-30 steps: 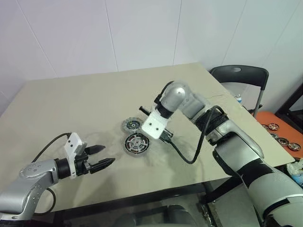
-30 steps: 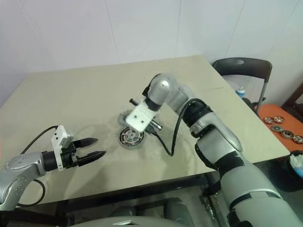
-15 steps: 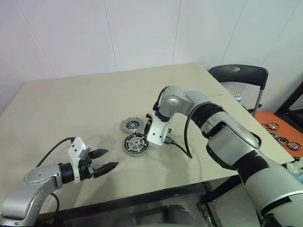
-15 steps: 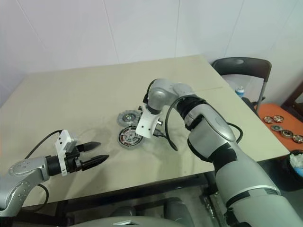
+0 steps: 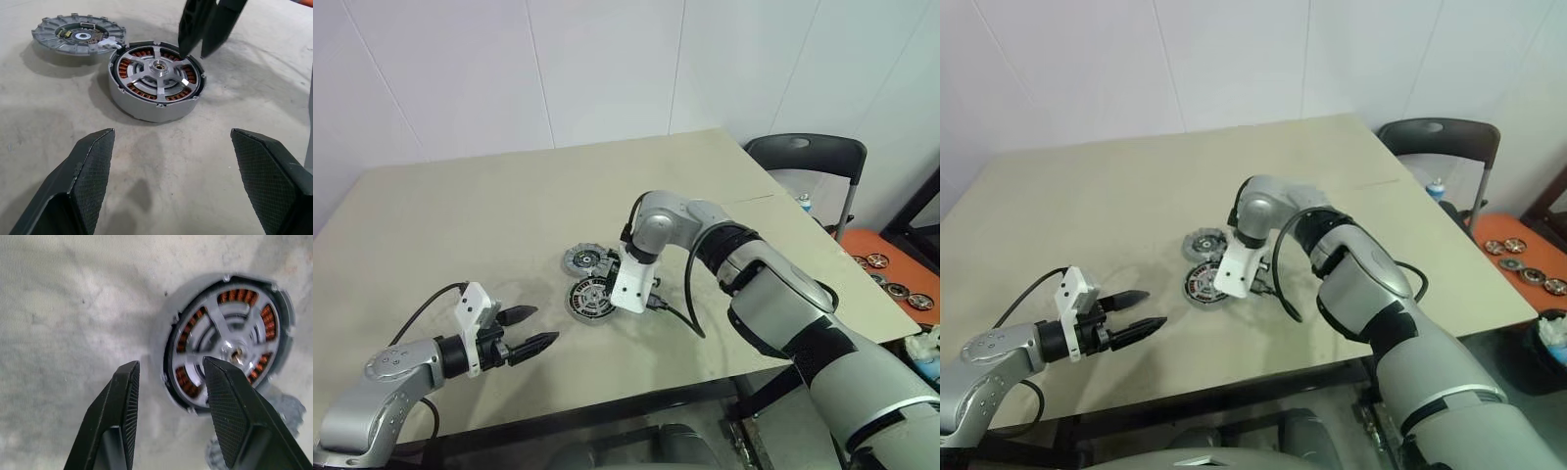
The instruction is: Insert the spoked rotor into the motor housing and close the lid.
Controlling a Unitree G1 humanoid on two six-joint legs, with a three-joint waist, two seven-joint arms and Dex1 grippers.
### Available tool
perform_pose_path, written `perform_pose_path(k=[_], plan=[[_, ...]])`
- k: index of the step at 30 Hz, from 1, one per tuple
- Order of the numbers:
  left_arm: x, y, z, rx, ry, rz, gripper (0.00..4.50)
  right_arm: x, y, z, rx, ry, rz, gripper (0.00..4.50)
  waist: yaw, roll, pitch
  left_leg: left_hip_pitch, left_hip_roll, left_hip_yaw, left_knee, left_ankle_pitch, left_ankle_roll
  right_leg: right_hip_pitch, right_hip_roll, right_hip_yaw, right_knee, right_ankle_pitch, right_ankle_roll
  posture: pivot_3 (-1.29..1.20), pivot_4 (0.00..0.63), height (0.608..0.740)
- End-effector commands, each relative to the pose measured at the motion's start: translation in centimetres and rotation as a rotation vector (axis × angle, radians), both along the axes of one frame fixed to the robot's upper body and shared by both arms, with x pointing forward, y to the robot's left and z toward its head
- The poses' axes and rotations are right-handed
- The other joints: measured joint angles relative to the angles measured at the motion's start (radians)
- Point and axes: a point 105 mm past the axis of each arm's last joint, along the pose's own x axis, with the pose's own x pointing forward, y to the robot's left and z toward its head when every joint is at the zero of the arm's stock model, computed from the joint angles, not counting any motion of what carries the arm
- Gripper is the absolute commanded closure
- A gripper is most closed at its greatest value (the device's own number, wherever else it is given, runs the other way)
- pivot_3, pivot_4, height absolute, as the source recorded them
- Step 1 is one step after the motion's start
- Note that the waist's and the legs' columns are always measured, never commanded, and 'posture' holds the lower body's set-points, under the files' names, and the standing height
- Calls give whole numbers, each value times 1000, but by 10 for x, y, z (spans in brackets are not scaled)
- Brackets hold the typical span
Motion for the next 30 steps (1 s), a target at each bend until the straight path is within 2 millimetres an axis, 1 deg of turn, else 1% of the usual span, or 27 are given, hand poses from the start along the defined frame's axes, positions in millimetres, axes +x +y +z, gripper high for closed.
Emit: perform_pose_path(k=[1,4,10,13,15,18,23,30], plan=[[2,3,8,11,-47,11,470,1,9,7,49,-11,0,2345,0,0,0,0,0,0,0,0,0,0,0,0,0,0,0,0,0,740],[2,4,9,12,-49,17,470,3,13,3,66,-32,-16,2345,-1,0,0,0,0,0,0,0,0,0,0,0,0,0,0,0,0,740],[1,5,9,12,-50,25,470,6,12,-2,63,-35,-45,2345,0,0,0,0,0,0,0,0,0,0,0,0,0,0,0,0,0,740],[1,5,9,11,-49,28,470,8,9,-6,56,-40,-68,2345,-1,0,0,0,0,0,0,0,0,0,0,0,0,0,0,0,0,740],[0,5,8,11,-47,30,470,11,4,-9,41,-64,-69,2345,-1,0,0,0,0,0,0,0,0,0,0,0,1,0,0,0,0,740],[-1,5,8,11,-44,33,470,13,-1,-8,33,-68,-75,2345,0,0,0,1,0,0,0,0,0,0,0,0,1,0,0,0,0,740],[0,4,7,10,-42,32,470,14,-1,1,46,-50,-80,2345,0,0,0,1,0,0,0,0,0,1,0,0,1,0,0,0,0,740],[2,4,8,13,-47,29,470,13,-6,-7,29,-45,-83,2345,0,0,0,1,0,0,0,0,0,1,0,0,1,0,0,0,0,740]])
